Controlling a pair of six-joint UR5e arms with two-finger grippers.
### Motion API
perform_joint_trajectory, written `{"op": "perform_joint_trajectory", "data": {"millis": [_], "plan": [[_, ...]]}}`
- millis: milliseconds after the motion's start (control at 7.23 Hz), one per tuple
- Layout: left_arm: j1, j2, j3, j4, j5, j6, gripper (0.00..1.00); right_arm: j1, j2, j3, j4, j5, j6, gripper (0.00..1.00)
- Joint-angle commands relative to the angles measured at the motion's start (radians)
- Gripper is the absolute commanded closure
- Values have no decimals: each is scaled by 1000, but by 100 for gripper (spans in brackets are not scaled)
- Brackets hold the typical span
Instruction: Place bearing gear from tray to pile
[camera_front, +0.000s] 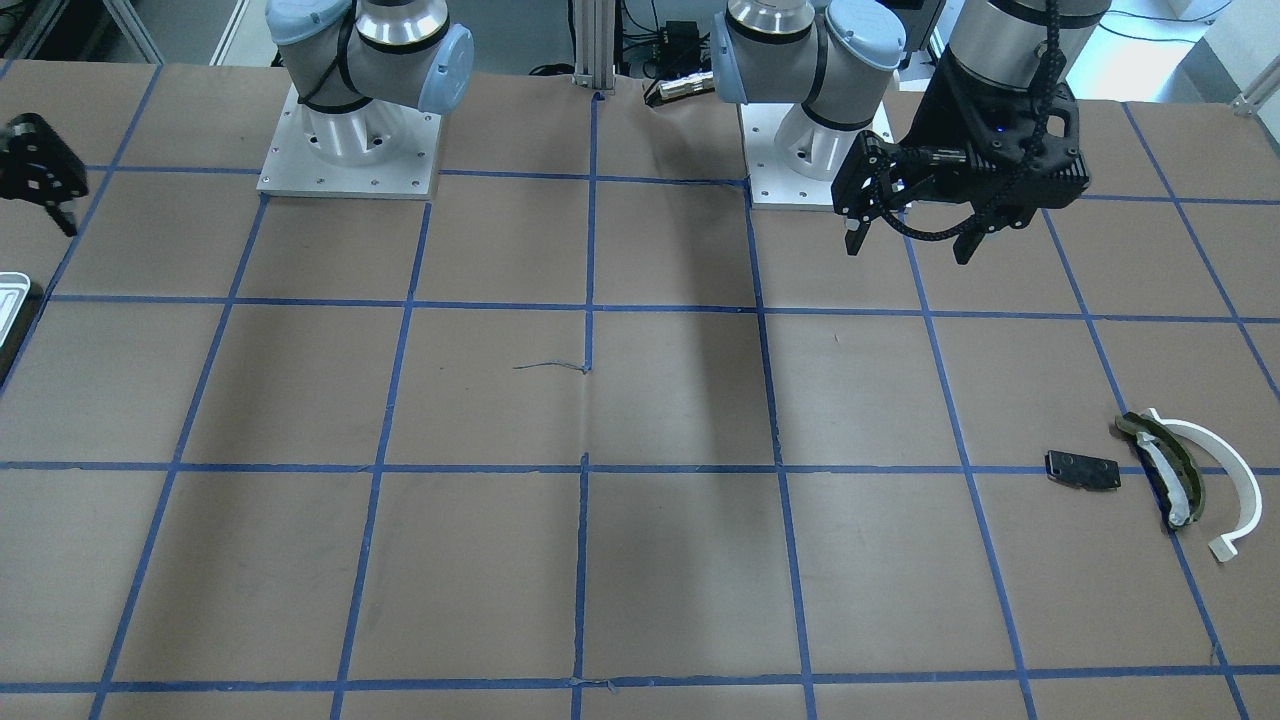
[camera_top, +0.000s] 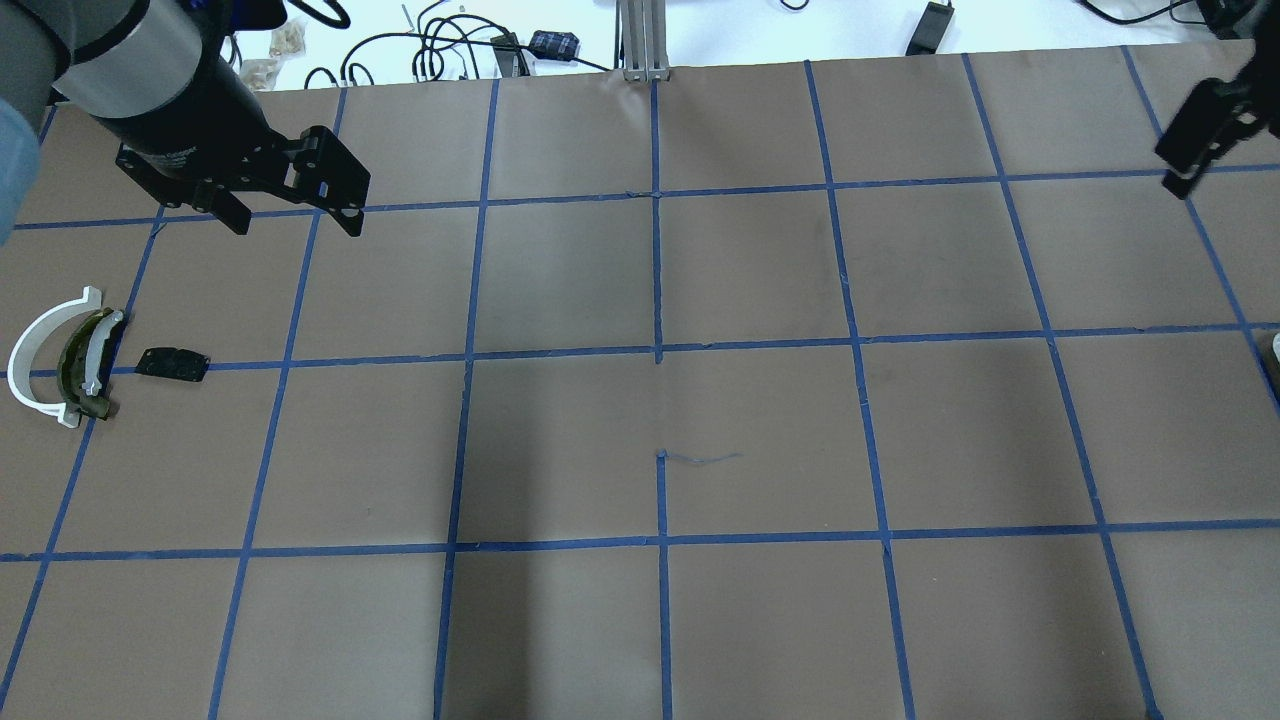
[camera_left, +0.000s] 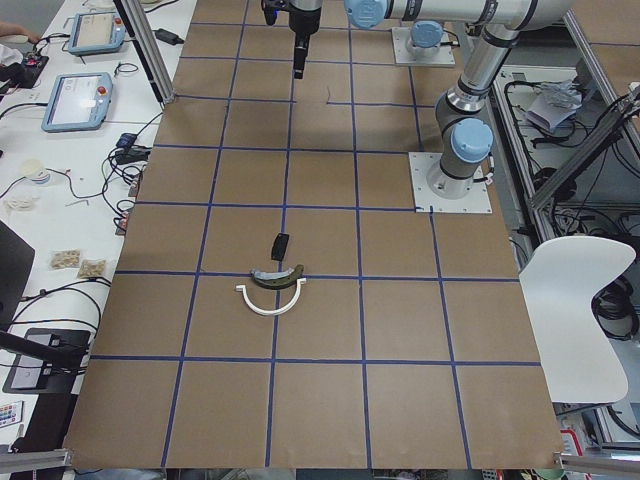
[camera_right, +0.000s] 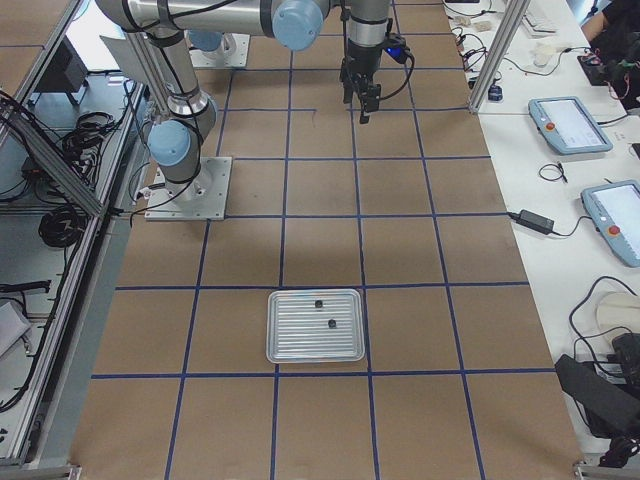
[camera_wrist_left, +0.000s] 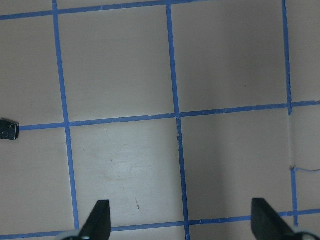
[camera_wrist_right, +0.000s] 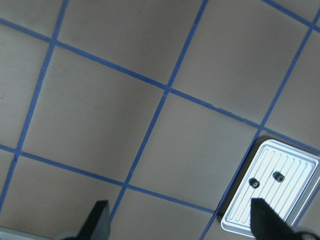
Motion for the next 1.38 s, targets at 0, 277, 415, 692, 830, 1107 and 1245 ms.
{"op": "perform_joint_trajectory", "data": {"millis": [0,277,415,692,830,1107,1245], "plan": [[0,-7,1,10,-1,1,0,-290,32,122,-210,53,-375,0],[2,-12,2,27,-4,10,0,-440,151,206,-446,90,-659,0],[2,-9,1,25,-4,9,0,-515,211,243,-480,134,-711,0],[2,-7,-2,25,-4,7,0,-580,297,326,-699,193,-1024,0],[2,-9,-2,25,-6,4,0,-594,340,334,-741,210,-1132,4],[2,-9,-2,25,-6,3,0,-630,415,346,-747,225,-1247,2],[2,-6,-4,24,-4,3,0,-646,426,366,-746,228,-1297,3]]}}
